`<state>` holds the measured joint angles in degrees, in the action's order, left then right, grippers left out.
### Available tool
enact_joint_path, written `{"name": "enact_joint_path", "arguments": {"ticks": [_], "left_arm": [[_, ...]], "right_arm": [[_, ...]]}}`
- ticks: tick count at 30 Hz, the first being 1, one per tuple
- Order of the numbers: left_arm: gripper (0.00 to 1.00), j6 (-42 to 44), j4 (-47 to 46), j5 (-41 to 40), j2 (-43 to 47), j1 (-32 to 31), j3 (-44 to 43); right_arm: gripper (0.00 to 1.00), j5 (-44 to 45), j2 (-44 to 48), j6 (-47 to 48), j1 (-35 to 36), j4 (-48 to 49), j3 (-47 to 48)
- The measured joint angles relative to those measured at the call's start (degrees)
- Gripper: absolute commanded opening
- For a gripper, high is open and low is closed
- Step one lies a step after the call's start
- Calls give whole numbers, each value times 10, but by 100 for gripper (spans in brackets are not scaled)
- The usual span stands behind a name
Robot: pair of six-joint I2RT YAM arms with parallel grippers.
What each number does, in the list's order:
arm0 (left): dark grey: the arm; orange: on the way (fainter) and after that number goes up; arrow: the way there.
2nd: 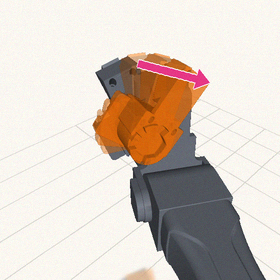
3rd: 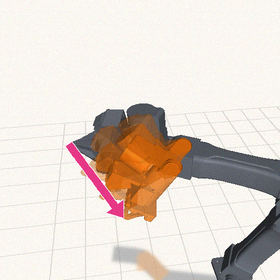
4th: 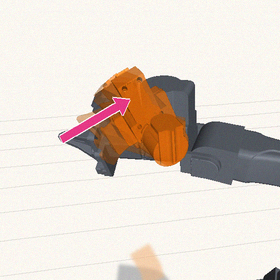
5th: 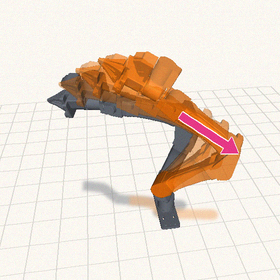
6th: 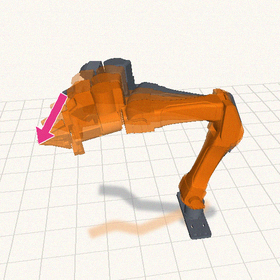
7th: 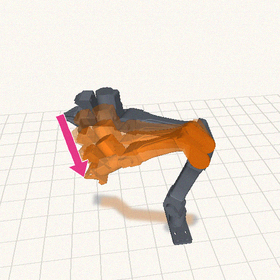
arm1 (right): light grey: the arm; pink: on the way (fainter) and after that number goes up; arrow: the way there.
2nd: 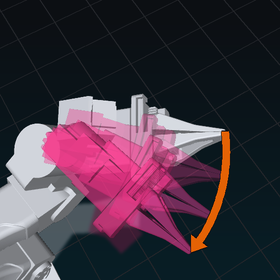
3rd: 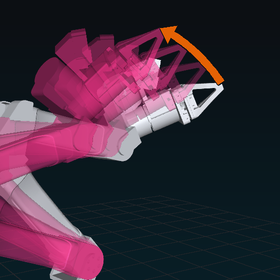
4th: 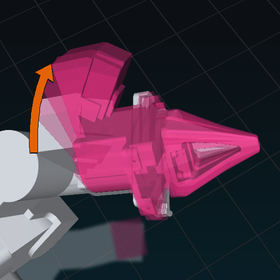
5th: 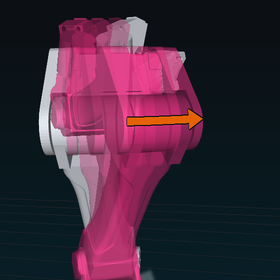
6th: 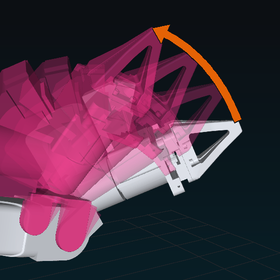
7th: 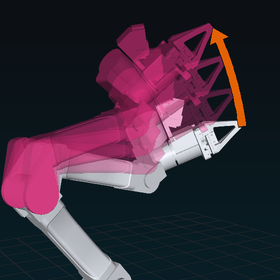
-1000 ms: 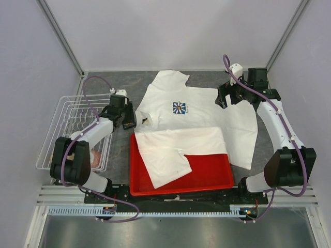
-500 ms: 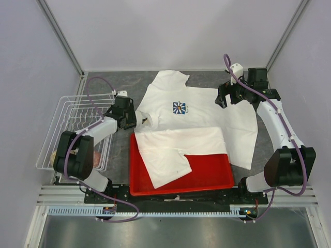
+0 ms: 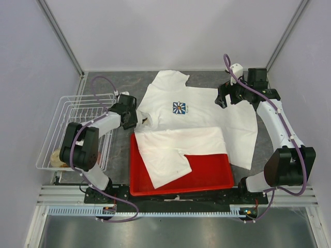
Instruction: Pin the brooch onto the clothing
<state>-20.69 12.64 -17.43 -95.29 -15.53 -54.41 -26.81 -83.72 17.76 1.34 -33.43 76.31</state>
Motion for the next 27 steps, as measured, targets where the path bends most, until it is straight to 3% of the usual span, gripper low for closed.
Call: {"name": "enact_joint_path", "arguments": {"ticks": [9, 17, 27], "left_arm": [[65, -14, 29, -2, -45, 0, -43], [51, -23, 38, -1, -66, 0, -68], [55, -26, 56, -2, -79, -1, -88]], "right_arm": [[98, 0, 0, 0, 0, 0, 0], [98, 2, 0, 0, 0, 0, 0], [98, 4, 0, 1, 0, 0, 0]]}}
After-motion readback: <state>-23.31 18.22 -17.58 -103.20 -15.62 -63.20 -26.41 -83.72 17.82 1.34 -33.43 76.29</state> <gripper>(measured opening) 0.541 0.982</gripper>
